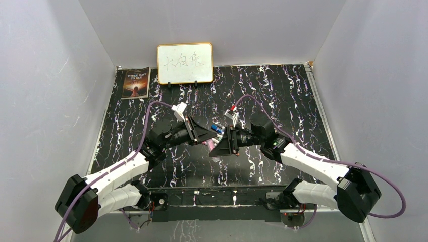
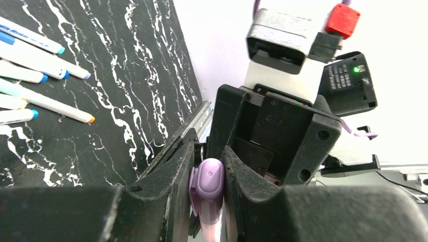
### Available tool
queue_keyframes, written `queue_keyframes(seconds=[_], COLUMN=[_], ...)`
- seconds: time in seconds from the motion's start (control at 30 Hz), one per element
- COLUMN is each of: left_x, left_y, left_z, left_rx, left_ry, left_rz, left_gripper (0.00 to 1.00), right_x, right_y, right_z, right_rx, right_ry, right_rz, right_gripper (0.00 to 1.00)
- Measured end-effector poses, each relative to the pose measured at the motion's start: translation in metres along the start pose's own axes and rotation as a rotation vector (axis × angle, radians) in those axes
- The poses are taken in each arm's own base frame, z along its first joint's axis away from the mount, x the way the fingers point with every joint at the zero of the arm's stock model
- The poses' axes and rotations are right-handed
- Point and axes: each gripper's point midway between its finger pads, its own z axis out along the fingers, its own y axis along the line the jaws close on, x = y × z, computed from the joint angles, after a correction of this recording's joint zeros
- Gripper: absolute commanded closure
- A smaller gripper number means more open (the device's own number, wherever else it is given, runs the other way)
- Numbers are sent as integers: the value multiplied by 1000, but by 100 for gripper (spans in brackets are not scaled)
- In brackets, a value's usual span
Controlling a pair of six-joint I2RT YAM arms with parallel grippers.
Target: Open the pen caps
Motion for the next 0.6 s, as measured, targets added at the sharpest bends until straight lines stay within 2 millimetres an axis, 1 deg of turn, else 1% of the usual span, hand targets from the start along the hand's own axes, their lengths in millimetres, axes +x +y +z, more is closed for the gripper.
queue_keyframes(seconds=[0.07, 0.13, 0.27, 0.4, 0.6], left_x=[0, 0, 1, 6, 10], left_y=[-4, -6, -9, -4, 0], left_z=[0, 0, -1, -1, 0], left_rx=[19, 35, 59, 53, 44], left_ry=[1, 1, 0, 9, 17], left_rz=[6, 9, 13, 10, 7], left_gripper=[100, 100, 100, 100, 100], right_x=[2, 2, 7, 12, 17], right_y=[4, 4, -1, -7, -11], right_z=[0, 1, 2, 3, 2], right_rx=[-27, -41, -41, -41, -54], right_ry=[8, 14, 22, 24, 14], right_rz=[8, 16, 42, 64, 70], right_gripper=[63, 74, 85, 93, 100])
